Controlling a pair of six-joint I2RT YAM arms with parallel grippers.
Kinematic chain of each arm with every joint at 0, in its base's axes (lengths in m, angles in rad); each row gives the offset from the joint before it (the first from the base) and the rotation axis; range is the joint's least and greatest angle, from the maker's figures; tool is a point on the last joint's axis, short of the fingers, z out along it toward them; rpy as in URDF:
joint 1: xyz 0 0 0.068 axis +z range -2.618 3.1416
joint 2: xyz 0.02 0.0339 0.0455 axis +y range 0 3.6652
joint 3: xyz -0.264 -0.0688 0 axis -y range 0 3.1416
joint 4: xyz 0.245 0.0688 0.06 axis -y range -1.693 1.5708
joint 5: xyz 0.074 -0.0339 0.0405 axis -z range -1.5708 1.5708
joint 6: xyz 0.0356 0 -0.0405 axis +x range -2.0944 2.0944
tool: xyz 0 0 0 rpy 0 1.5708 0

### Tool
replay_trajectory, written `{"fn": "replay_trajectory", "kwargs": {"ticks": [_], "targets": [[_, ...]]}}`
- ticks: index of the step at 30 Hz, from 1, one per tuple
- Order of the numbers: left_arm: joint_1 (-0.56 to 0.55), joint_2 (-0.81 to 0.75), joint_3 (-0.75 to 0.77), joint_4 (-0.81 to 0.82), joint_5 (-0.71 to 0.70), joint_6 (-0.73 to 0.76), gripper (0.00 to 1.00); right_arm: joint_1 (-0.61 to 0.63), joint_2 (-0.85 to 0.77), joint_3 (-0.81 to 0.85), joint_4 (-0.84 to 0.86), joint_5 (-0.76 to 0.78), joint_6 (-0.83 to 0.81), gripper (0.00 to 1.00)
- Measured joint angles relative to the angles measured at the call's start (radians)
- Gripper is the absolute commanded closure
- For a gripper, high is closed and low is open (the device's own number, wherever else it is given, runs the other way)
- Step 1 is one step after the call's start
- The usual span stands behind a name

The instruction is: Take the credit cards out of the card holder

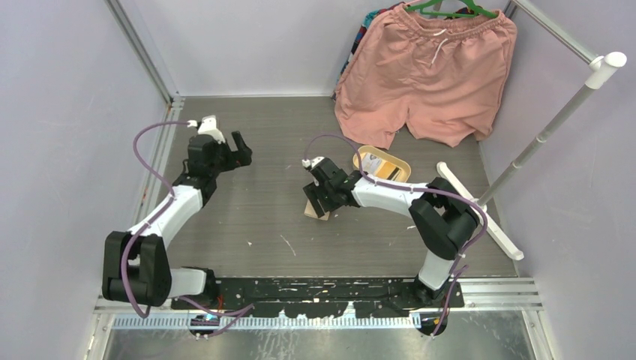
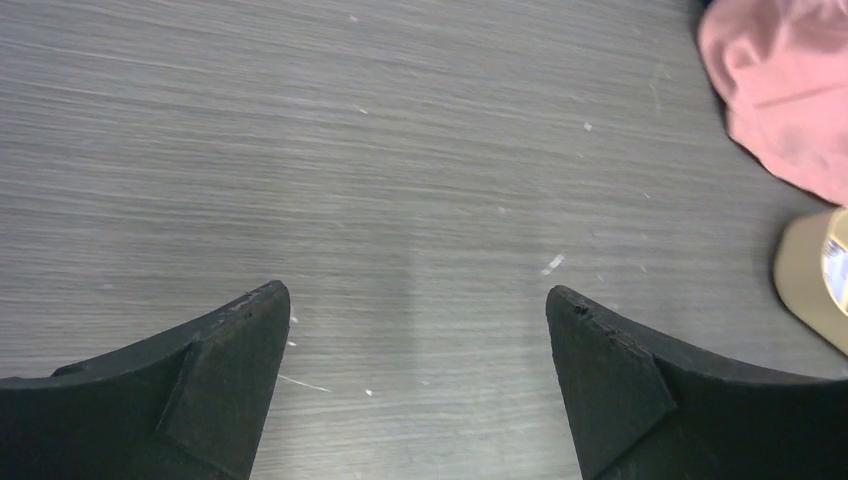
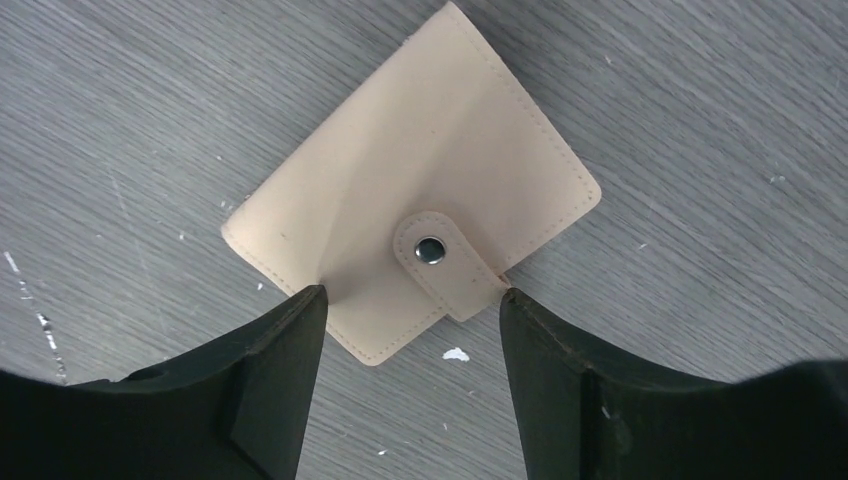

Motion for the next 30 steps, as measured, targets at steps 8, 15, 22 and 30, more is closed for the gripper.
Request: {"fn": "replay_trajectory", "kwargs": {"ticks": [8, 15, 22, 30], "targets": [[-0.202, -0.033, -0.079, 0.019, 0.07, -0.059, 0.0, 0.0, 0.02, 0.007, 0.009, 0.025, -0.004, 0.48], [-0.294, -0.056, -0.142, 0.016, 0.09, -0.115, 0.0, 0.0, 0.06, 0.041, 0.04, 0.023, 0.002, 0.75], [-0.331, -0.048, -0.239, 0.053, 0.116, -0.195, 0.0, -0.008, 0.076, 0.041, 0.098, 0.014, 0.024, 0.99], [-0.405, 0.063, -0.259, 0.058, 0.09, -0.248, 0.0, -0.01, 0.024, -0.037, 0.174, 0.029, 0.038, 0.55]]}}
